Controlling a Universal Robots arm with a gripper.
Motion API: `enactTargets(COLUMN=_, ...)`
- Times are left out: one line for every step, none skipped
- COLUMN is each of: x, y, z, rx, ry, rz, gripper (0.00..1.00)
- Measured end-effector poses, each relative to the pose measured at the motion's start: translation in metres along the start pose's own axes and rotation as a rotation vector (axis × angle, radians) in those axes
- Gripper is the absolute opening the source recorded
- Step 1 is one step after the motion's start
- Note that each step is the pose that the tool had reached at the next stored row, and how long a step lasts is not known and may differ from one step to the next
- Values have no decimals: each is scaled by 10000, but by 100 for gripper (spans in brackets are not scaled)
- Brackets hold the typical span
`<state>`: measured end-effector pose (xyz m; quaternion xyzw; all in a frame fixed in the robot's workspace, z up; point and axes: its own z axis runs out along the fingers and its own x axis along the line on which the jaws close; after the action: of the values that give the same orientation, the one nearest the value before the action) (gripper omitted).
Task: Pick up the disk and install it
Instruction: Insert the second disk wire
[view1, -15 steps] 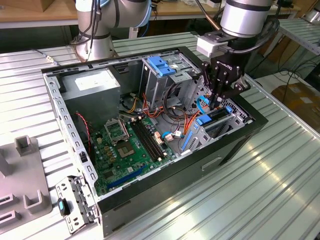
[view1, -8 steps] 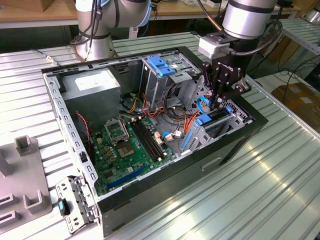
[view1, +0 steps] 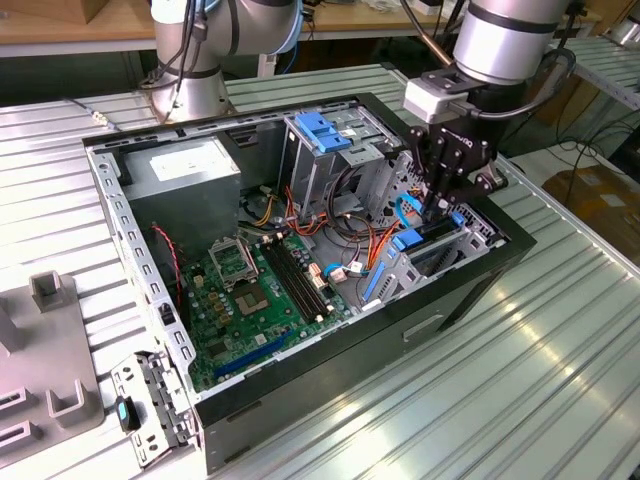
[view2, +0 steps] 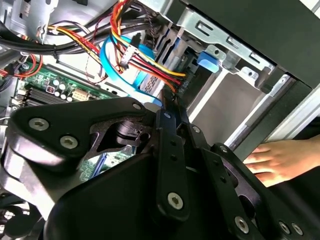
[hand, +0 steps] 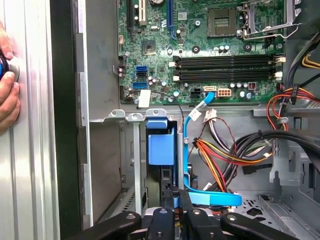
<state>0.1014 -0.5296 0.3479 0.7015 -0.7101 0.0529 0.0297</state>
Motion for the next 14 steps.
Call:
enactTargets(x=14, y=0, z=2, rx=0, ry=-13, rz=1, gripper=16)
enactTargets(x=25, y=0, z=3, rx=0, ry=-22, rz=1, gripper=16)
enactTargets(x=32, y=0, z=3, rx=-1, ry=-33, rz=1, gripper=16)
enactTargets(x=36, y=0, z=4, rx=0, ry=-42, rz=2, gripper=16)
enactTargets(x=38, y=-2, z=4, rx=-1, ry=-56, rz=2, gripper=16)
enactTargets(x=39, y=-3, z=3, rx=-1, ry=-68, rz=2, gripper=16)
enactTargets(x=39, y=-4, z=4, rx=-1, ry=-83, rz=2, gripper=16)
enactTargets(x=41, y=-7, z=5, rx=-1, ry=-105, rz=3, gripper=16)
enactTargets(x=43, y=-8, z=6, rx=-2, ry=-108, rz=4, gripper=16)
enactTargets(x=45, y=-9, z=6, rx=-1, ry=-112, rz=4, gripper=16)
enactTargets(x=48, y=-9, z=6, rx=-2, ry=-127, rz=5, gripper=16)
enactTargets(x=54, y=-10, z=7, rx=-3, ry=-178, rz=7, gripper=16)
enactTargets(x=60, y=-10, z=8, rx=-3, ry=-224, rz=11, gripper=16)
enactTargets(x=65, y=-10, z=8, rx=-5, ry=-259, rz=13, gripper=16)
